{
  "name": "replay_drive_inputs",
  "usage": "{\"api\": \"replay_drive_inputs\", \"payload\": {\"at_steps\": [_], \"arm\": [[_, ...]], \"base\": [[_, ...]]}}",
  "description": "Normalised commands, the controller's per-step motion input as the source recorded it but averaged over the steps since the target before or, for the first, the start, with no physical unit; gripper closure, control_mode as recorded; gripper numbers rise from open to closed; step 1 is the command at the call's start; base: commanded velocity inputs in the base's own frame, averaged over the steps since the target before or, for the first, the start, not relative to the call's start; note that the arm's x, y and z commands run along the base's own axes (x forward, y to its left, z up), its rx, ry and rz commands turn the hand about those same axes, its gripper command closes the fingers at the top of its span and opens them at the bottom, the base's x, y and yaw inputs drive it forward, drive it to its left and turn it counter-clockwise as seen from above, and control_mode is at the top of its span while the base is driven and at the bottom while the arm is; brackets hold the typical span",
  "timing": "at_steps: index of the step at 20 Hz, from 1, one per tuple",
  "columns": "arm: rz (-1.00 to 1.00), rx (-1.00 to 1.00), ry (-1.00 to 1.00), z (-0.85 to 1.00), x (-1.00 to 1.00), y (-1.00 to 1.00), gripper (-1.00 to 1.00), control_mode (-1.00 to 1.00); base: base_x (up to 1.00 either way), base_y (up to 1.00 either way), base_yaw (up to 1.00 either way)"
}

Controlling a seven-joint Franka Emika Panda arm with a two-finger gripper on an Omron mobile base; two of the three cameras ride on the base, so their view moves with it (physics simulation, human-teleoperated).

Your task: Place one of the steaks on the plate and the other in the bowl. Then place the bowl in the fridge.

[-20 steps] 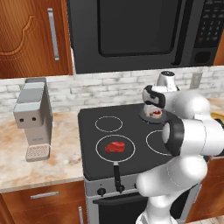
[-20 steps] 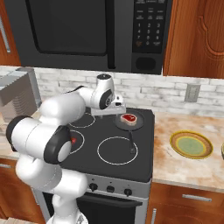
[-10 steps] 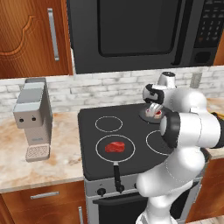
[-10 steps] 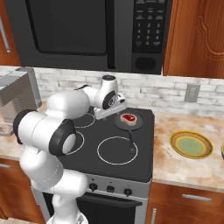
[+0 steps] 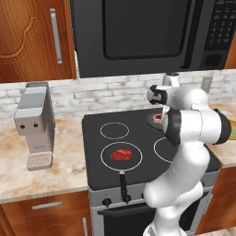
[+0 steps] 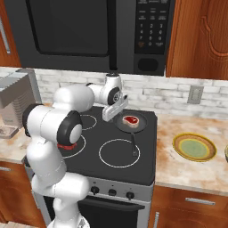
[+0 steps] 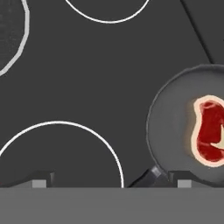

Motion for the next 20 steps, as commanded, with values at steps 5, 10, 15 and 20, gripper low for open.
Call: {"api": "replay_drive_inputs", "payload": {"at_steps": [5, 10, 15, 20], "arm": [[0.14, 0.00, 0.00, -0.12, 0.00, -0.10, -1.00, -1.00], [0.13, -0.02, 0.00, -0.33, 0.12, 0.00, -1.00, -1.00], [0.12, -0.02, 0.00, -0.07, 0.35, 0.00, -1.00, -1.00], [0.17, 0.00, 0.00, 0.02, 0.43, -0.01, -1.00, -1.00]], "base": [[0.00, 0.00, 0.00], [0.00, 0.00, 0.00], [0.00, 0.00, 0.00], [0.00, 0.00, 0.00]]}}
